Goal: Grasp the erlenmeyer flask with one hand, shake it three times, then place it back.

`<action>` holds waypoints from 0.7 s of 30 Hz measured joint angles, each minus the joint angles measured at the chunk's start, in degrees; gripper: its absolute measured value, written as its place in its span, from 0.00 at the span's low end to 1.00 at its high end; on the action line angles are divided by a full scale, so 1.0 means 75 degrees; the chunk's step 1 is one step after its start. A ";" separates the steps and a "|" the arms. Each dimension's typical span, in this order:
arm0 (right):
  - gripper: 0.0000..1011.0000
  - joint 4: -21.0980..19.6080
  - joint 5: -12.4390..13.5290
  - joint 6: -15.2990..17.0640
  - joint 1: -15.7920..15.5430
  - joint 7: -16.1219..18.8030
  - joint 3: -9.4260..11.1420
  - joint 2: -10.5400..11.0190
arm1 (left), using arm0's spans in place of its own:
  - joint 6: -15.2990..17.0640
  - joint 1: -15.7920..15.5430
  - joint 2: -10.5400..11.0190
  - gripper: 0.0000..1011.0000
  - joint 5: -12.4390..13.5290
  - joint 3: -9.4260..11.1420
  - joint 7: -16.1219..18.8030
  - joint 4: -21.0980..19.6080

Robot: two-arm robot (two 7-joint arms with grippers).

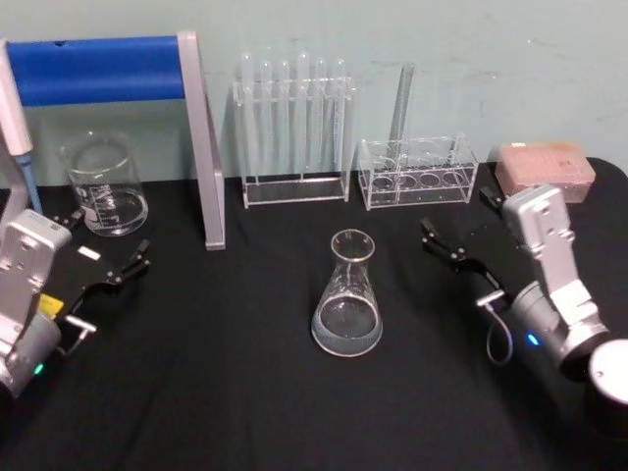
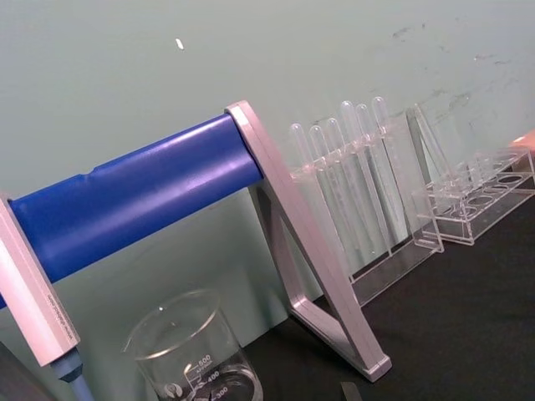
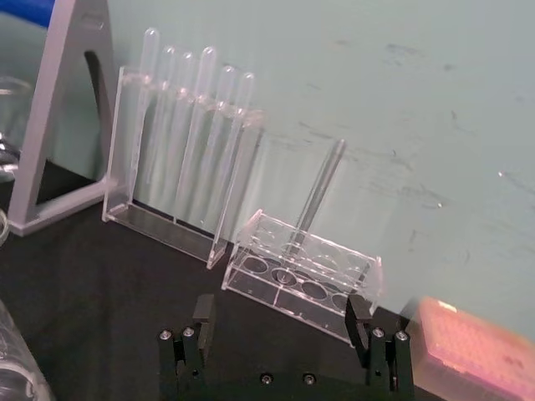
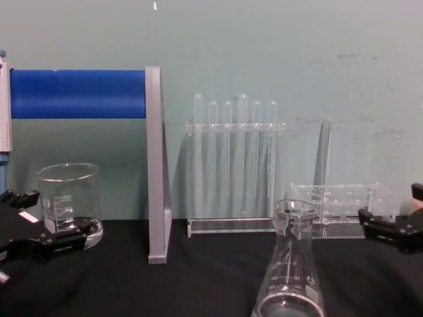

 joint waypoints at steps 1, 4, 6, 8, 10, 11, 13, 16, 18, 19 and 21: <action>0.99 0.0097 -0.0180 -0.0072 0.0055 -0.0084 -0.0057 -0.0046 | 0.0000 0.0000 0.0000 0.99 0.0000 0.0000 0.0000 0.0000; 0.99 0.0277 -0.0506 -0.0204 0.0147 -0.0223 -0.0145 -0.0131 | 0.0000 0.0000 0.0000 0.99 0.0000 0.0000 0.0000 0.0000; 0.99 0.0314 -0.0580 -0.0237 0.0166 -0.0254 -0.0165 -0.0151 | 0.0000 0.0000 0.0000 0.99 0.0000 -0.0001 0.0000 0.0000; 0.99 0.0310 -0.0574 -0.0238 0.0166 -0.0253 -0.0161 -0.0145 | 0.0000 0.0000 0.0000 0.99 0.0000 0.0000 0.0000 0.0000; 0.99 0.0299 -0.0553 -0.0234 0.0163 -0.0249 -0.0156 -0.0139 | 0.0000 0.0000 0.0000 0.99 0.0000 0.0000 0.0000 0.0000; 0.99 0.0297 -0.0548 -0.0233 0.0161 -0.0248 -0.0155 -0.0137 | 0.0000 0.0000 0.0000 0.99 0.0000 0.0000 0.0000 0.0000; 0.99 0.0290 -0.0537 -0.0228 0.0157 -0.0244 -0.0151 -0.0134 | 0.0000 0.0000 0.0000 0.99 0.0000 0.0000 0.0000 0.0000; 0.99 0.0274 -0.0512 -0.0218 0.0149 -0.0237 -0.0146 -0.0128 | 0.0000 0.0000 0.0000 0.99 0.0000 0.0000 0.0000 0.0000; 0.99 0.0271 -0.0503 -0.0214 0.0147 -0.0235 -0.0143 -0.0126 | 0.0000 0.0000 0.0000 0.99 0.0000 0.0000 0.0000 0.0000; 0.99 0.0266 -0.0493 -0.0208 0.0145 -0.0231 -0.0140 -0.0124 | 0.0000 0.0000 0.0000 0.99 0.0000 0.0000 0.0000 0.0000; 0.99 0.0263 -0.0487 -0.0204 0.0143 -0.0227 -0.0139 -0.0123 | 0.0000 0.0000 0.0000 0.99 0.0000 0.0000 0.0000 0.0000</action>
